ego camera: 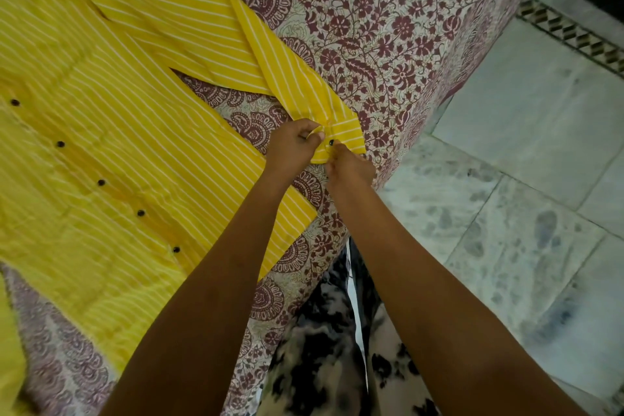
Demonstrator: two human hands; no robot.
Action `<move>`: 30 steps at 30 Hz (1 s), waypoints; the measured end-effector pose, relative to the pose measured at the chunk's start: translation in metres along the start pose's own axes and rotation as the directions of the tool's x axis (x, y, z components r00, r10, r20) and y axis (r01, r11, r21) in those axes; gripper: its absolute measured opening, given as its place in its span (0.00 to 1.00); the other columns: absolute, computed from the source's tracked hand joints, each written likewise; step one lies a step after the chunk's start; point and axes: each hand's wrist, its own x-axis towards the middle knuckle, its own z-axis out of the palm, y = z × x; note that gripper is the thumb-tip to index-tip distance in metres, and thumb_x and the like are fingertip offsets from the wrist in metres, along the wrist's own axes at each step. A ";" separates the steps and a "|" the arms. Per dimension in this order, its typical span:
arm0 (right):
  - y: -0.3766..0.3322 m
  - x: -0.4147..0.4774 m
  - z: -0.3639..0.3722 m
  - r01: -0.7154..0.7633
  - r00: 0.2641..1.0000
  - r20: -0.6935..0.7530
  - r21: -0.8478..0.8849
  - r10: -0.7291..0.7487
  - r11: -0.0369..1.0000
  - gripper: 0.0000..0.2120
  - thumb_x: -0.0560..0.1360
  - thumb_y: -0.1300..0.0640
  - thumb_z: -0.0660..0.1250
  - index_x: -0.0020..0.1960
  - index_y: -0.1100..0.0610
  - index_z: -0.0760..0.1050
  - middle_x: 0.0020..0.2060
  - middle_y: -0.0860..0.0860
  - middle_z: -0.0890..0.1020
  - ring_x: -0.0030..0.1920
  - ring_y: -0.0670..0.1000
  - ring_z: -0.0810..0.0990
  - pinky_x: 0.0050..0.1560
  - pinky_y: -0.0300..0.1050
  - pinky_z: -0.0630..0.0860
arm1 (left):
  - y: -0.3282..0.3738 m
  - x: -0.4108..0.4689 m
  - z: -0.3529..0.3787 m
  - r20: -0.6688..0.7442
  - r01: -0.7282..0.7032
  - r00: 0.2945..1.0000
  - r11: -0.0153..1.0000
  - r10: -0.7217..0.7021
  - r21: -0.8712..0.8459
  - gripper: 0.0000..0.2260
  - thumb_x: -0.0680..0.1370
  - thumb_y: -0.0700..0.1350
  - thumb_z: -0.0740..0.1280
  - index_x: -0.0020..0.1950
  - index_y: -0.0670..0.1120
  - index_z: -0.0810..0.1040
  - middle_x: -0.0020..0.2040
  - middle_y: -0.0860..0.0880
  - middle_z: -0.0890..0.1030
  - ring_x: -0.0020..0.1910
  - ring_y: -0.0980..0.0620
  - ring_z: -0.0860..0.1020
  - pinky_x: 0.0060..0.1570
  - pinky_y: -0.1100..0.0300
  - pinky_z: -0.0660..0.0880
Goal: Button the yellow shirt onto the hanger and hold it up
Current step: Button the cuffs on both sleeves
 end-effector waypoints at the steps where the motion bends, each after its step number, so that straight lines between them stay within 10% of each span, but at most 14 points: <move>1: 0.001 -0.001 0.002 -0.007 1.000 -0.028 -0.037 0.006 0.999 0.18 0.66 0.59 0.74 0.53 0.65 0.75 0.43 0.58 0.79 0.37 0.53 0.75 0.35 0.44 0.71 | 0.000 0.000 0.000 -0.023 0.006 1.000 1.000 -0.007 -0.022 0.08 0.75 0.42 0.68 0.51 0.40 0.81 0.43 0.42 0.80 0.38 0.52 0.74 0.42 0.59 0.71; 8: -0.007 0.002 0.003 0.067 0.990 -0.088 -0.370 -0.107 0.927 0.15 0.71 0.52 0.70 0.33 0.56 0.68 0.31 0.49 0.74 0.36 0.51 0.75 0.35 0.43 0.71 | -0.005 0.001 0.001 -0.051 0.030 0.998 0.999 -0.030 -0.012 0.08 0.74 0.41 0.69 0.51 0.39 0.82 0.47 0.41 0.83 0.44 0.49 0.79 0.44 0.63 0.71; 19: 0.002 -0.012 -0.001 0.225 0.973 -0.065 0.042 -0.222 0.973 0.14 0.72 0.61 0.66 0.30 0.57 0.66 0.28 0.52 0.71 0.30 0.50 0.71 0.34 0.44 0.72 | -0.005 -0.003 0.001 -0.073 -0.009 0.997 0.999 0.007 -0.037 0.07 0.74 0.41 0.68 0.49 0.40 0.81 0.40 0.49 0.79 0.38 0.57 0.75 0.39 0.67 0.71; 24: -0.002 -0.017 -0.013 -0.004 0.990 0.134 0.295 -0.037 0.955 0.03 0.74 0.64 0.66 0.48 0.61 0.73 0.37 0.52 0.77 0.34 0.44 0.77 0.28 0.31 0.75 | -0.002 -0.002 0.001 0.011 -0.031 0.999 0.993 0.033 -0.113 0.07 0.73 0.40 0.70 0.49 0.40 0.81 0.38 0.48 0.78 0.36 0.59 0.75 0.38 0.70 0.72; 30: -0.010 -0.016 -0.009 -0.265 0.941 0.270 0.215 0.203 0.940 0.08 0.76 0.61 0.65 0.38 0.58 0.72 0.35 0.49 0.75 0.33 0.41 0.74 0.25 0.31 0.74 | 0.004 -0.001 -0.003 0.082 -0.014 0.996 0.996 0.021 -0.094 0.08 0.77 0.40 0.65 0.54 0.39 0.79 0.42 0.47 0.78 0.39 0.58 0.74 0.39 0.68 0.70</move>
